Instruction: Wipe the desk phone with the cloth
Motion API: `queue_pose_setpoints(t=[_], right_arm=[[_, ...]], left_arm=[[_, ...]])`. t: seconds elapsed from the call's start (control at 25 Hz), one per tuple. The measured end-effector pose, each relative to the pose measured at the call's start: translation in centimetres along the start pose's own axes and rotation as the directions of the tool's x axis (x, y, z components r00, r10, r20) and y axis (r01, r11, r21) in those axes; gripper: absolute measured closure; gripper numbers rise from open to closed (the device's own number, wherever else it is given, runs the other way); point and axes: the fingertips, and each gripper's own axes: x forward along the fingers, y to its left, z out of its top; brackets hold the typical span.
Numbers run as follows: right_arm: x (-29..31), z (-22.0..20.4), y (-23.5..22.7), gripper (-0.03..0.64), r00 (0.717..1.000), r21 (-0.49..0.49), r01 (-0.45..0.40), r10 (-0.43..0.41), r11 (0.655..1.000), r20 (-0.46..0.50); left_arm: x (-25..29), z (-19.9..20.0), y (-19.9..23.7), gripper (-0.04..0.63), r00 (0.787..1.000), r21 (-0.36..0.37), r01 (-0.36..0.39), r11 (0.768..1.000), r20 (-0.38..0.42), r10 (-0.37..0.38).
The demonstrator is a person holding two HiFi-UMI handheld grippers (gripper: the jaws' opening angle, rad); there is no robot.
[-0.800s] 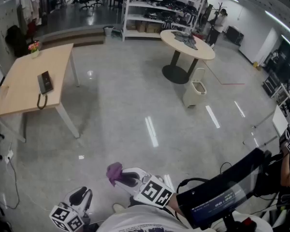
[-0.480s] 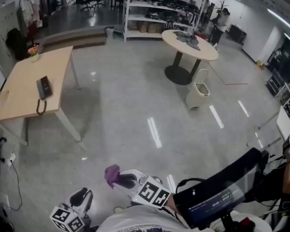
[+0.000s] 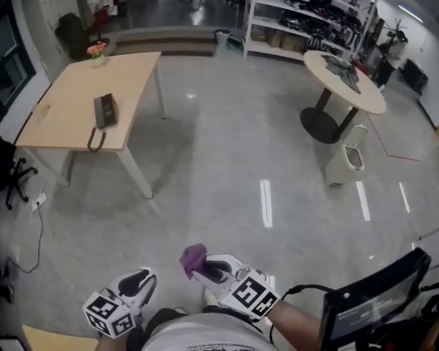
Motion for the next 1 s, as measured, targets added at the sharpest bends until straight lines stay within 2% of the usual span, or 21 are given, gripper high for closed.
queue_pose_setpoints(t=[0.16, 0.32, 0.6, 0.88, 1.0], right_arm=[[0.1, -0.9, -2.5, 0.525, 0.999, -0.036, -0.035, 0.034, 0.999, -0.024], [0.9, -1.1, -4.6, 0.525, 0.998, -0.005, -0.054, 0.054, 0.999, -0.037], [6.0, 1.8, -9.3, 0.524, 0.997, -0.028, -0.037, 0.036, 0.999, -0.066], [13.9, 8.1, -13.1, 0.523, 0.998, -0.086, -0.004, -0.001, 0.996, -0.065], [17.0, 10.5, -14.0, 0.523, 0.999, -0.095, 0.004, -0.009, 0.995, -0.047]], left_arm=[[1.3, 0.6, 0.5, 0.503, 0.998, -0.034, -0.066, 0.997, 0.008, 0.067], [1.7, 0.6, 1.7, 0.505, 0.993, -0.065, -0.114, 0.991, 0.002, 0.114], [3.8, 3.8, 8.3, 0.505, 0.994, -0.097, -0.098, 0.99, 0.039, 0.102], [4.1, 10.1, 17.5, 0.505, 0.996, -0.041, -0.043, 0.998, 0.082, 0.046], [3.5, 11.8, 21.3, 0.503, 0.994, -0.062, -0.026, 0.998, 0.102, 0.032]])
